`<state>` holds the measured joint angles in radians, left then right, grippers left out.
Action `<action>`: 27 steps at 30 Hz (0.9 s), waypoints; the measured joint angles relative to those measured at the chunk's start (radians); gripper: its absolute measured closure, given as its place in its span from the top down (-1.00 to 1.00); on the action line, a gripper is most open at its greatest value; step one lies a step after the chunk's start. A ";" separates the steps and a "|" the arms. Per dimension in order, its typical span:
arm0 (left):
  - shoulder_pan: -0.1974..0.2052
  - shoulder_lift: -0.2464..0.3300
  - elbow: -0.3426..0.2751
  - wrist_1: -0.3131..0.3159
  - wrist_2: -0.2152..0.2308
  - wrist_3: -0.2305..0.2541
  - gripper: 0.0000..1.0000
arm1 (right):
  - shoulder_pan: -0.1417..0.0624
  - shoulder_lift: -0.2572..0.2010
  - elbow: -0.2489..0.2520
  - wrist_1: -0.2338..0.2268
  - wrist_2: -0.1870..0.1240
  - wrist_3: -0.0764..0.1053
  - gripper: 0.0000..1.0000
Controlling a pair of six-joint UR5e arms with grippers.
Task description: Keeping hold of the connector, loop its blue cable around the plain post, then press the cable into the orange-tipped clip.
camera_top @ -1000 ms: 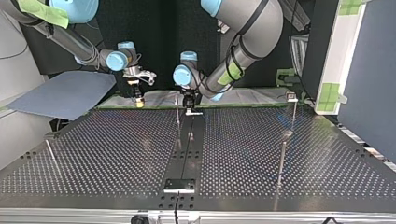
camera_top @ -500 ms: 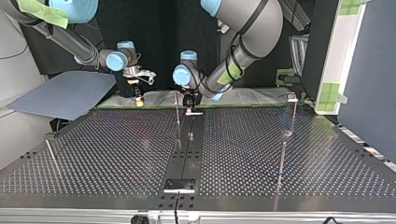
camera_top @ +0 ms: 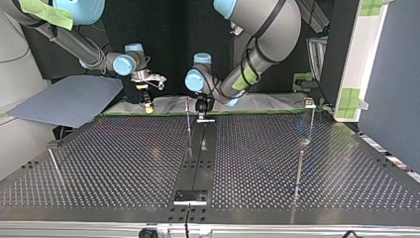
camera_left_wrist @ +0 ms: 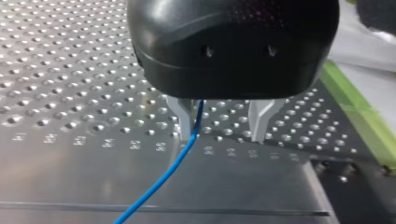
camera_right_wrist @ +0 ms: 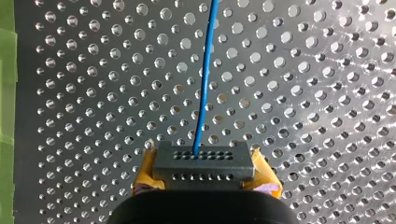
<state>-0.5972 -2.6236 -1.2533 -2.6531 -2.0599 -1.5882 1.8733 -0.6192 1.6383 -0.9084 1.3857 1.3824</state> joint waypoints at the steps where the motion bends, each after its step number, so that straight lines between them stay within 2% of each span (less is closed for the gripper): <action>1: 0.003 0.000 -0.005 -0.001 0.005 0.003 0.19 | 0.000 0.000 0.000 0.000 0.000 0.000 -1.00; 3: 0.007 0.000 -0.010 -0.001 0.012 0.007 0.19 | 0.000 0.000 0.000 0.000 0.000 0.000 -1.00; 6: 0.011 0.001 -0.015 -0.002 0.028 0.020 0.93 | 0.000 0.000 0.000 0.000 0.000 0.000 -1.00; 8: 0.012 0.001 -0.016 -0.004 0.045 0.034 1.00 | 0.001 0.000 0.000 0.000 0.000 0.000 -1.00; 12: 0.010 0.001 -0.018 -0.019 0.054 0.052 1.00 | 0.001 0.000 0.001 0.001 0.000 0.000 -1.00; 17: -0.004 0.004 -0.035 -0.039 0.014 0.054 1.00 | 0.001 0.000 0.001 0.002 0.000 0.000 -1.00; 22: -0.010 0.036 -0.077 -0.010 -0.027 0.052 1.00 | 0.002 0.000 0.001 0.003 0.000 0.000 -1.00; 27: -0.013 0.079 -0.122 0.033 -0.005 0.052 1.00 | 0.005 0.000 0.001 0.004 -0.002 -0.002 -1.00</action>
<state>-0.6103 -2.5441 -1.3752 -2.6206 -2.0645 -1.5363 1.8780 -0.6190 1.6391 -0.9041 1.3840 1.3803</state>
